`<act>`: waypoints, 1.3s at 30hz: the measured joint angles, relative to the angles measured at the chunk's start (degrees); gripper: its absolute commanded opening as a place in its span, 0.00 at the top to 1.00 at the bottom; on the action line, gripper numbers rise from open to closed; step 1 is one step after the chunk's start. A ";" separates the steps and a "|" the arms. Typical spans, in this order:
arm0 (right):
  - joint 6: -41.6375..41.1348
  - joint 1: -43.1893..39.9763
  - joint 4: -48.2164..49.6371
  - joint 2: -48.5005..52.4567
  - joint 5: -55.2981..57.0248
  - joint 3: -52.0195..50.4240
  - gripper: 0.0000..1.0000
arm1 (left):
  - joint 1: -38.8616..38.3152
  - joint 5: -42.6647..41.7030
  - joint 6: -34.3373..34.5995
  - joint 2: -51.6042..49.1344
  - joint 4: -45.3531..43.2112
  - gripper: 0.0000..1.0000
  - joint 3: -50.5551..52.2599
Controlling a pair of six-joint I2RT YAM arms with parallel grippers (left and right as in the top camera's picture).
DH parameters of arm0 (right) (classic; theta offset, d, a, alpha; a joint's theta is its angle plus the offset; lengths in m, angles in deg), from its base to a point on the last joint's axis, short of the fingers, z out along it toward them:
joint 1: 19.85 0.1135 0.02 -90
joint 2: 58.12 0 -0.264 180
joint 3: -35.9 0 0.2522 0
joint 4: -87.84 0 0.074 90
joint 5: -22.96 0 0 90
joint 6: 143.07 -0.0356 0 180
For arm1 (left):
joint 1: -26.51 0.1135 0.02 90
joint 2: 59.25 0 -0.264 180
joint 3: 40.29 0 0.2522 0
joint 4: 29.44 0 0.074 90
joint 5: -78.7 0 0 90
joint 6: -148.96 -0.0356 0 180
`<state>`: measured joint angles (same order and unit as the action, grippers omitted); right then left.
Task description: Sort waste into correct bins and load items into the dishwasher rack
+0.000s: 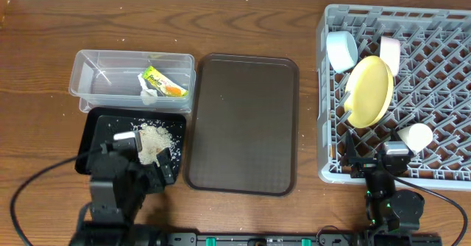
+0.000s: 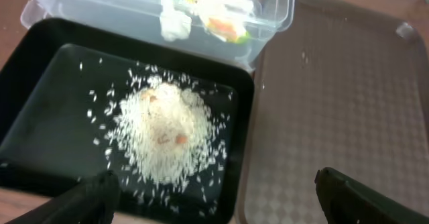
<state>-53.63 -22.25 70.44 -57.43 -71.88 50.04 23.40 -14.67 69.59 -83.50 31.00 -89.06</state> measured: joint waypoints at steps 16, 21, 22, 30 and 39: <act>0.00 0.00 -0.02 0.00 0.00 0.02 0.01 | 0.00 0.76 -0.70 21.24 -39.71 0.04 26.29; 0.00 0.00 0.00 0.00 0.00 0.02 0.01 | 0.00 0.79 -3.78 23.50 -48.37 0.04 30.80; -0.02 0.00 -0.02 0.00 -0.02 0.02 0.01 | 0.00 0.79 -4.66 23.54 -48.85 0.04 31.26; 0.00 0.00 0.02 0.00 0.00 0.02 0.01 | 0.00 0.76 -7.45 23.56 -46.38 0.04 34.40; 0.00 0.00 0.00 0.00 -0.02 0.02 0.01 | 0.00 0.76 -7.76 23.67 -45.42 0.04 34.23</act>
<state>-53.63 -22.25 70.44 -57.43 -71.90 50.06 23.40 -13.91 61.83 -59.83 -14.42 -54.83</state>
